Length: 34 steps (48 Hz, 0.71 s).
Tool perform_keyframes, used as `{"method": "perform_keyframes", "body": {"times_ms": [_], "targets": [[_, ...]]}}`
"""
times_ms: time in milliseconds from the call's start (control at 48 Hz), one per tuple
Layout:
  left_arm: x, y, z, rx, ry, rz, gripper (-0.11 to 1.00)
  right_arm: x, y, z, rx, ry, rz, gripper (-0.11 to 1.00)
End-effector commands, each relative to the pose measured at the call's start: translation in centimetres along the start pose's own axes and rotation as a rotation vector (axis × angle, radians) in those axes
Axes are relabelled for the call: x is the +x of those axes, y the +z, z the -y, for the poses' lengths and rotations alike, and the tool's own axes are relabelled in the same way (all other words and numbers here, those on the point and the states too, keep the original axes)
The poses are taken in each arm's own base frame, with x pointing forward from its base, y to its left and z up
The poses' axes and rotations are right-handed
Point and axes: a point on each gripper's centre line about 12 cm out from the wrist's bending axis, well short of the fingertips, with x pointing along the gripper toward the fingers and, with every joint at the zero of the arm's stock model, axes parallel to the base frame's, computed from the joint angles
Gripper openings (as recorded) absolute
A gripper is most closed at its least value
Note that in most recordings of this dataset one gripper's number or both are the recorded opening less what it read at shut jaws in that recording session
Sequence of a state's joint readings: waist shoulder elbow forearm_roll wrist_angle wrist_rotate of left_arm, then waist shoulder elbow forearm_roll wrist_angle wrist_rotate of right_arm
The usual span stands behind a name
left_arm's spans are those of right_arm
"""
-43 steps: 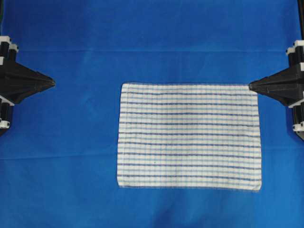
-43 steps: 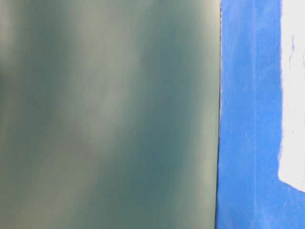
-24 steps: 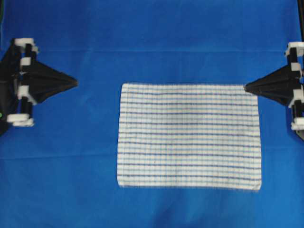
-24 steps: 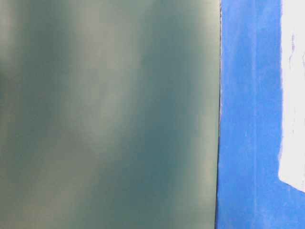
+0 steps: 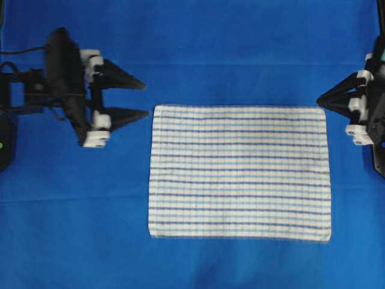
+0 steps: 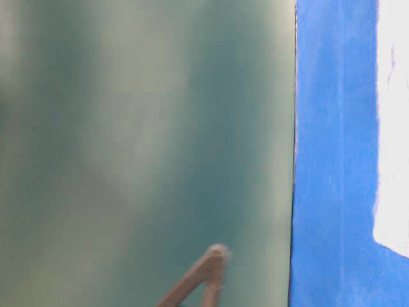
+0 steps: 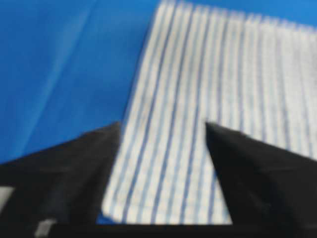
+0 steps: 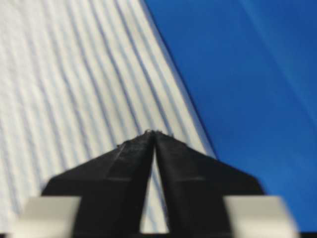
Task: Fold the blue towel.
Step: 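Move both grippers to the towel's top corners and grasp them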
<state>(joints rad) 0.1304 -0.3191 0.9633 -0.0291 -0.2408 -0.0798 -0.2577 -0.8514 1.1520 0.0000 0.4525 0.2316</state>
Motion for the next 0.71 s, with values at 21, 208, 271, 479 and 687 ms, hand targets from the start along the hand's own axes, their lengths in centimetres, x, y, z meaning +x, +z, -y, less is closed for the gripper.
{"method": "perform_keyframes", "body": {"times_ms": [21,208,271,479,687], "targets": [[1.6,-0.1,-0.5,-0.012,0.020,-0.063,0.80,1.1,-0.9,0.8,0.022,-0.045,-0.087,0.40],[3.9,-1.9,-1.1,-0.019,0.042,-0.168,0.89,3.3,-2.8,2.2,0.051,-0.105,-0.207,0.63],[4.5,-2.6,-1.5,-0.023,0.052,-0.195,0.89,4.0,-3.2,2.7,0.069,-0.123,-0.231,0.61],[6.5,-4.8,-3.0,-0.043,0.092,-0.274,0.89,6.0,-4.3,4.0,0.096,-0.166,-0.302,0.61],[8.2,-6.5,-3.9,-0.054,0.111,-0.329,0.89,7.2,-5.0,4.4,0.103,-0.175,-0.328,0.61]]}}
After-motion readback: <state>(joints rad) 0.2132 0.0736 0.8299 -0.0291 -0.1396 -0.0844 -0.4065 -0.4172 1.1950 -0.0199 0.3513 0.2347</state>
